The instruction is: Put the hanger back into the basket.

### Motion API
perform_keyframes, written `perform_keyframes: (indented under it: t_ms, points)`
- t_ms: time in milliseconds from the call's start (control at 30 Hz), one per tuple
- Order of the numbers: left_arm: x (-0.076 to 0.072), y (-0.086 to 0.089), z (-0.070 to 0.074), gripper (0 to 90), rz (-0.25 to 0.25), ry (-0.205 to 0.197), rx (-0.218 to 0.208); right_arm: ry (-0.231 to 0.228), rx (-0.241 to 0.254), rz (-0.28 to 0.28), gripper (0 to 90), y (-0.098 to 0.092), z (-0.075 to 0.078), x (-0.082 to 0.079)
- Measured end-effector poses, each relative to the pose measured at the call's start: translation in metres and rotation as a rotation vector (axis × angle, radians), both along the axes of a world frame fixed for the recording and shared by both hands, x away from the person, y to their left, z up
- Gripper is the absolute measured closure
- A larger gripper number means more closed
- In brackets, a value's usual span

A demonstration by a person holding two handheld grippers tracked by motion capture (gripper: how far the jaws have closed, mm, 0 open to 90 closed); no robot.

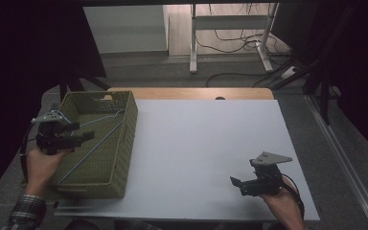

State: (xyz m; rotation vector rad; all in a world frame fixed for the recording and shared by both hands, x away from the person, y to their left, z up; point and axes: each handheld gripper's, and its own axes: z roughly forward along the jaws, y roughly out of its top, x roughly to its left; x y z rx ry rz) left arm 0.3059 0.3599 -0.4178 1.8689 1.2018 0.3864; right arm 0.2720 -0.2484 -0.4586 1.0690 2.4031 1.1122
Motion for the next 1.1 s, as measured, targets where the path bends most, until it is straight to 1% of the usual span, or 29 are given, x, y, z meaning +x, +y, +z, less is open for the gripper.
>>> perform_keyframes:
  t_ms: [33,167,200,267,300,367,433,467,500,533,567,600,667,733,833,867,900,933,967,1000,1033,1067,1100]
  points:
    - [-0.004,-0.004,0.002,16.5,-0.014,-0.010,0.003,0.000,-0.001,-0.003,3.9,-0.001,0.000,0.000]
    - [-0.011,-0.013,0.005,13.4,-0.059,-0.037,-0.026,-0.001,0.000,-0.005,3.9,-0.002,0.000,0.001]
    - [-0.011,-0.013,0.005,12.4,-0.059,-0.037,-0.026,-0.001,0.000,-0.005,3.9,-0.002,0.000,0.001]
    - [-0.014,-0.020,0.007,9.7,-0.088,-0.047,-0.021,-0.001,0.000,-0.005,3.9,-0.002,-0.001,0.001]
    - [-0.016,-0.023,0.007,9.7,-0.108,-0.051,-0.015,-0.001,0.000,-0.005,3.9,-0.002,-0.001,0.001]
    - [-0.020,-0.034,0.009,5.5,-0.154,-0.060,0.020,0.000,-0.001,-0.003,3.9,-0.002,-0.001,0.001]
    - [-0.022,-0.042,0.008,3.1,-0.176,-0.055,0.038,0.000,-0.002,-0.004,3.9,-0.002,-0.001,0.001]
    - [-0.024,-0.046,0.008,2.7,-0.187,-0.059,0.040,0.000,-0.001,-0.005,3.9,-0.002,-0.001,0.001]
    - [-0.024,-0.046,0.008,1.9,-0.187,-0.059,0.040,0.000,-0.001,-0.005,3.9,-0.002,-0.001,0.001]
    - [-0.026,-0.052,0.007,0.3,-0.208,-0.053,0.032,-0.001,-0.003,-0.004,3.9,-0.002,-0.001,0.001]
    - [-0.026,-0.055,0.007,0.0,-0.222,-0.052,0.024,-0.001,-0.003,-0.004,3.9,-0.002,-0.001,0.001]
    - [-0.026,-0.055,0.007,0.0,-0.222,-0.052,0.024,-0.001,-0.003,-0.004,3.9,-0.002,-0.001,0.001]
    - [-0.028,-0.061,0.005,0.0,-0.248,-0.042,0.009,-0.001,-0.002,-0.004,3.9,-0.002,-0.001,0.000]
    - [-0.029,-0.069,0.003,0.0,-0.267,-0.031,0.023,0.003,0.000,-0.004,3.9,-0.002,-0.002,0.001]
    - [-0.031,-0.077,0.001,0.0,-0.291,-0.033,0.012,0.006,-0.005,-0.003,3.9,-0.002,-0.002,0.001]
    - [-0.031,-0.077,0.001,0.0,-0.291,-0.033,0.012,0.006,-0.005,-0.003,3.9,-0.002,-0.002,0.001]
    - [-0.032,-0.082,0.000,0.0,-0.308,-0.033,0.002,0.005,-0.008,-0.002,3.9,-0.002,-0.002,0.000]
    - [-0.033,-0.085,-0.001,0.0,-0.315,-0.035,-0.001,0.004,-0.009,0.000,3.9,-0.002,-0.003,0.001]
    - [-0.033,-0.085,-0.001,0.0,-0.315,-0.035,-0.001,0.004,-0.009,0.000,3.9,-0.002,-0.003,0.001]
    - [-0.035,-0.090,-0.001,0.0,-0.330,-0.044,-0.014,0.003,-0.011,0.001,3.9,-0.002,-0.003,0.000]
    - [-0.035,-0.090,-0.001,0.0,-0.330,-0.044,-0.014,0.003,-0.011,0.001,3.9,-0.002,-0.003,0.000]
    - [-0.037,-0.095,-0.001,0.0,-0.344,-0.055,-0.030,0.003,-0.012,0.000,3.9,-0.002,-0.003,0.000]
    - [-0.037,-0.095,-0.001,0.0,-0.344,-0.055,-0.030,0.002,-0.011,0.000,3.9,-0.002,-0.003,0.000]
